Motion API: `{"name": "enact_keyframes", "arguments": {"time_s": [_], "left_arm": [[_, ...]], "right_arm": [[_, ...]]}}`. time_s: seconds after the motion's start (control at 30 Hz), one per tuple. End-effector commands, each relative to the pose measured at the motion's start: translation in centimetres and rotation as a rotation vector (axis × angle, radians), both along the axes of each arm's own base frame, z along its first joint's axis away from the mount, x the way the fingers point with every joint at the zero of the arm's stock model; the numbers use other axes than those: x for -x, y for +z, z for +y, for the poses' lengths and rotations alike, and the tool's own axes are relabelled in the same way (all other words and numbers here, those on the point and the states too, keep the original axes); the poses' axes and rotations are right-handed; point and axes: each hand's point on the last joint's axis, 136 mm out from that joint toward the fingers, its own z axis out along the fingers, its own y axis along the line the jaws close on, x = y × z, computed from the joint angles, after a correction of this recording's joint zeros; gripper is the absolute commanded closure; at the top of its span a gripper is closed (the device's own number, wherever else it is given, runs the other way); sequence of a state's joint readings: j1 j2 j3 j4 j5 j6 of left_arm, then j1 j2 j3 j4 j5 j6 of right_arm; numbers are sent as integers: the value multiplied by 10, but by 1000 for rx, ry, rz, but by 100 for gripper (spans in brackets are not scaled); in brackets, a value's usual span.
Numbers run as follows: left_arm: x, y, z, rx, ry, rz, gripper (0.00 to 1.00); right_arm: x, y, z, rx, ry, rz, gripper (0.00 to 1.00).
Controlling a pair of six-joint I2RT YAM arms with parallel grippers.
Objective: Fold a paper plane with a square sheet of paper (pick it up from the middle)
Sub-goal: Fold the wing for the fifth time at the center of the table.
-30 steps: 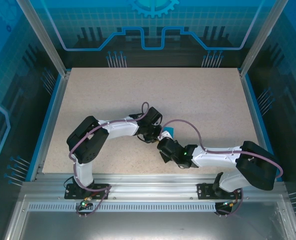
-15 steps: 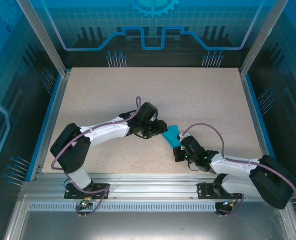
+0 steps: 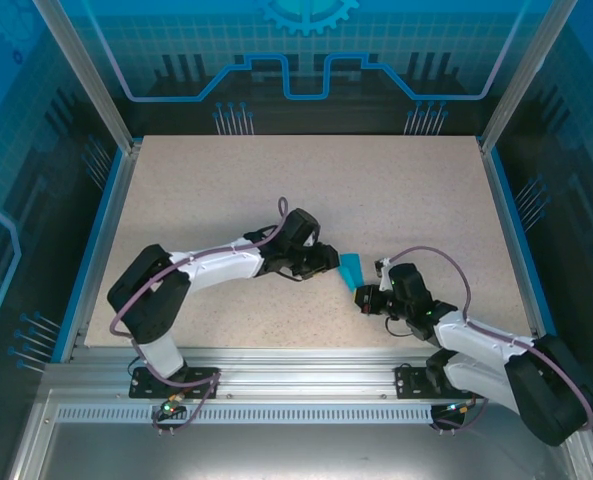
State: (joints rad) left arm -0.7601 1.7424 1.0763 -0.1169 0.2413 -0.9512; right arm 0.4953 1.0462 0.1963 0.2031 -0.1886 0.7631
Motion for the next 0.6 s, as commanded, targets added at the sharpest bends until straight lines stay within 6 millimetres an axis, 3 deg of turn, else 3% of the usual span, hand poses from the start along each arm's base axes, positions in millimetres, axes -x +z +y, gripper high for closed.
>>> {"name": "enact_keyframes", "arguments": {"time_s": [0.0, 0.57], "left_arm": [[6, -3, -20, 35, -54, 23, 60], [3, -20, -56, 102, -103, 40, 58]], "right_arm": [[6, -6, 1, -75, -9, 87, 99], [3, 0, -1, -222, -58, 195, 96]]}}
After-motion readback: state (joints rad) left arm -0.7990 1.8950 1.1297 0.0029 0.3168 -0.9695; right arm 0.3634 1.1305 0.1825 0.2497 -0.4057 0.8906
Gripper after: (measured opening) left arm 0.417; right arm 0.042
